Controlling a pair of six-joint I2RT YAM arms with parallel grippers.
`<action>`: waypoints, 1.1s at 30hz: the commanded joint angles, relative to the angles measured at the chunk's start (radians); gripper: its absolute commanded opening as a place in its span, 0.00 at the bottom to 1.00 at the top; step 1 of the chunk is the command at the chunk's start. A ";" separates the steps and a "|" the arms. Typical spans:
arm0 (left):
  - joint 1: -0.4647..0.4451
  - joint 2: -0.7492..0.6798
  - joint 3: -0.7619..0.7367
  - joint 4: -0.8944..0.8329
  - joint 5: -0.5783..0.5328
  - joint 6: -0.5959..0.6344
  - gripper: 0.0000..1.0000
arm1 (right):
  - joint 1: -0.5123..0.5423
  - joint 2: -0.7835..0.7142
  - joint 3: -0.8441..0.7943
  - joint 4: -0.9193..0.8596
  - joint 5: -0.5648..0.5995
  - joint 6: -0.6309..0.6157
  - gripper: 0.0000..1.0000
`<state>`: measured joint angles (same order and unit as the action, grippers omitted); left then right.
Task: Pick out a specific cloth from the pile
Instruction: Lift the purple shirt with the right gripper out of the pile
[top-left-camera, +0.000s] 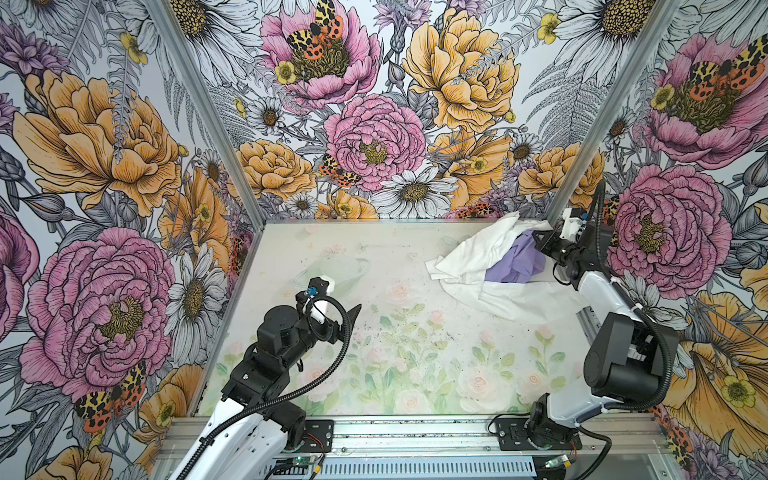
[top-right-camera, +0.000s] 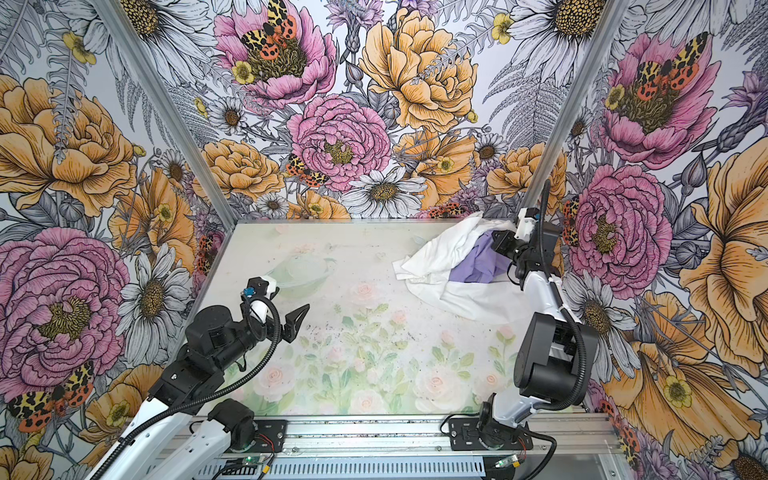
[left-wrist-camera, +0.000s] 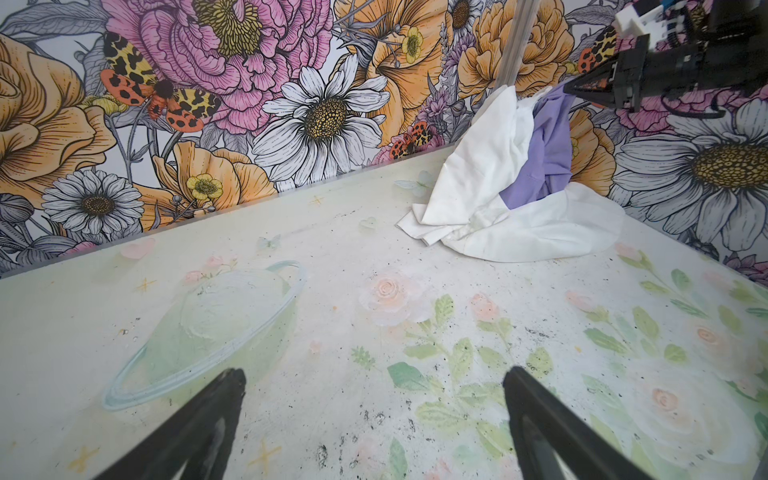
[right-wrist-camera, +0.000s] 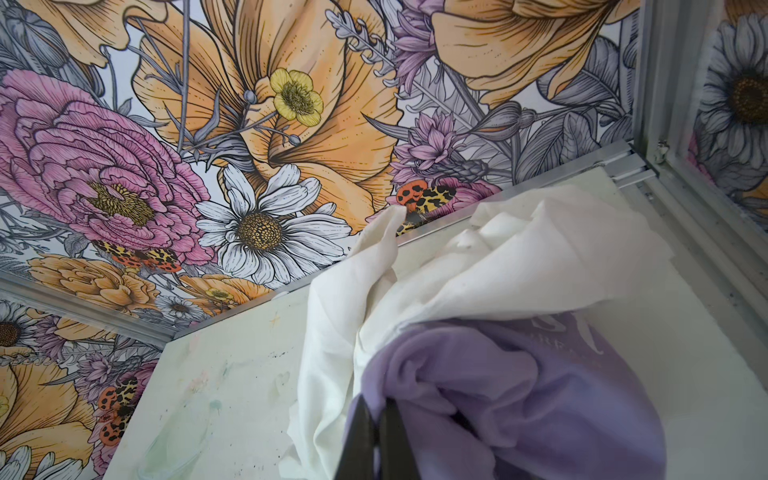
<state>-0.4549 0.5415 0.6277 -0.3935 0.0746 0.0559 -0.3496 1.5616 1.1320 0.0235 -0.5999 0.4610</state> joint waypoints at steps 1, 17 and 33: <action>0.005 0.005 -0.013 -0.002 -0.018 0.012 0.99 | 0.006 -0.062 0.014 0.096 -0.026 0.027 0.00; 0.005 0.005 -0.013 -0.003 -0.018 0.012 0.99 | 0.029 -0.096 0.078 0.140 -0.049 0.078 0.00; 0.005 0.003 -0.013 -0.003 -0.015 0.013 0.99 | 0.052 -0.165 0.102 0.164 -0.033 0.093 0.00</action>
<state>-0.4549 0.5415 0.6262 -0.3935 0.0746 0.0559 -0.3058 1.4418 1.1820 0.1143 -0.6258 0.5434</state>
